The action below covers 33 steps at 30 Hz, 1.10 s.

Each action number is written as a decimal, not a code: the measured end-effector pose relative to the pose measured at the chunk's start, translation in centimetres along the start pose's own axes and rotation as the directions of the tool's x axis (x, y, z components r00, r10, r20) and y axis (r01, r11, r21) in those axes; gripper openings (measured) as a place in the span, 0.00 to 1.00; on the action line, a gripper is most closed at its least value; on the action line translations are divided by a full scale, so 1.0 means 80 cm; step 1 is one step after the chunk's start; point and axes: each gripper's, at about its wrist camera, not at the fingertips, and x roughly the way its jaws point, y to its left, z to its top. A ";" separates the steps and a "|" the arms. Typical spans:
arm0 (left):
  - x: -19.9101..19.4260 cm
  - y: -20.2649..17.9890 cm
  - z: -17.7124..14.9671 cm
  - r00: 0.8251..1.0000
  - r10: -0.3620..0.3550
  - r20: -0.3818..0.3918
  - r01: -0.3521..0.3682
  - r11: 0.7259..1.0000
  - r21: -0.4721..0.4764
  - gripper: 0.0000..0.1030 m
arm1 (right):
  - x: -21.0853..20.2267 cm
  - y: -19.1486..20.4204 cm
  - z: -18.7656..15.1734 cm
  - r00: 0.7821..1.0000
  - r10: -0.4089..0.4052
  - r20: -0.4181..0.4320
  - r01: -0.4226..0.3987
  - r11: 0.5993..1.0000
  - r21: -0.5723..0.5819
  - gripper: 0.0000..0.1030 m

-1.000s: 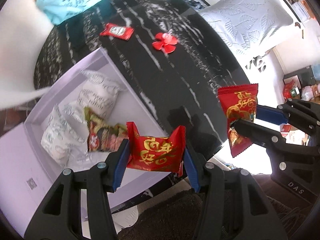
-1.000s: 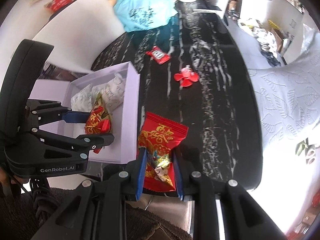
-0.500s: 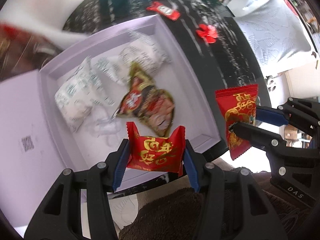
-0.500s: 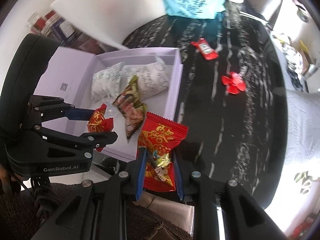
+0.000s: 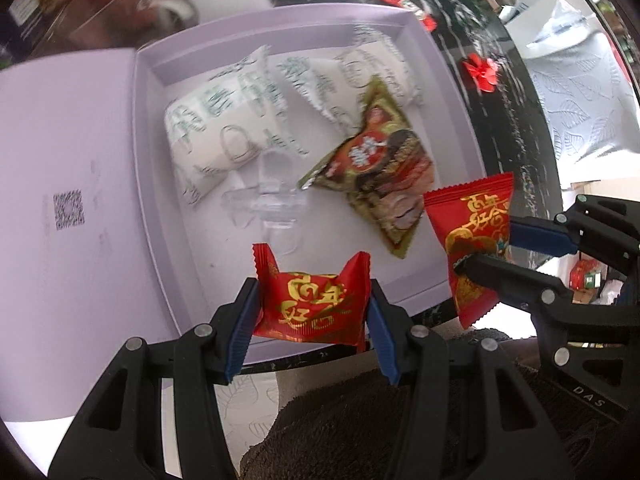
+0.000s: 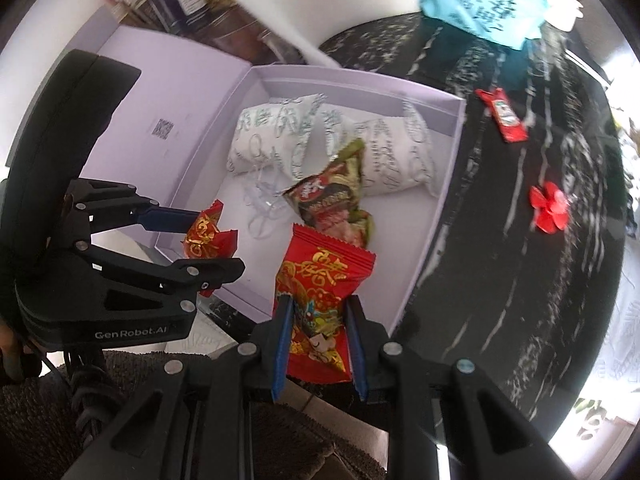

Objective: Organize objects
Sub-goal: 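Lower both red packets into the lavender box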

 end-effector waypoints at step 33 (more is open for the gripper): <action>0.062 0.026 0.017 0.998 0.009 -0.066 -0.013 0.998 -0.059 0.49 | 0.070 0.002 0.059 0.978 0.109 -0.179 -0.132 0.984 -0.121 0.25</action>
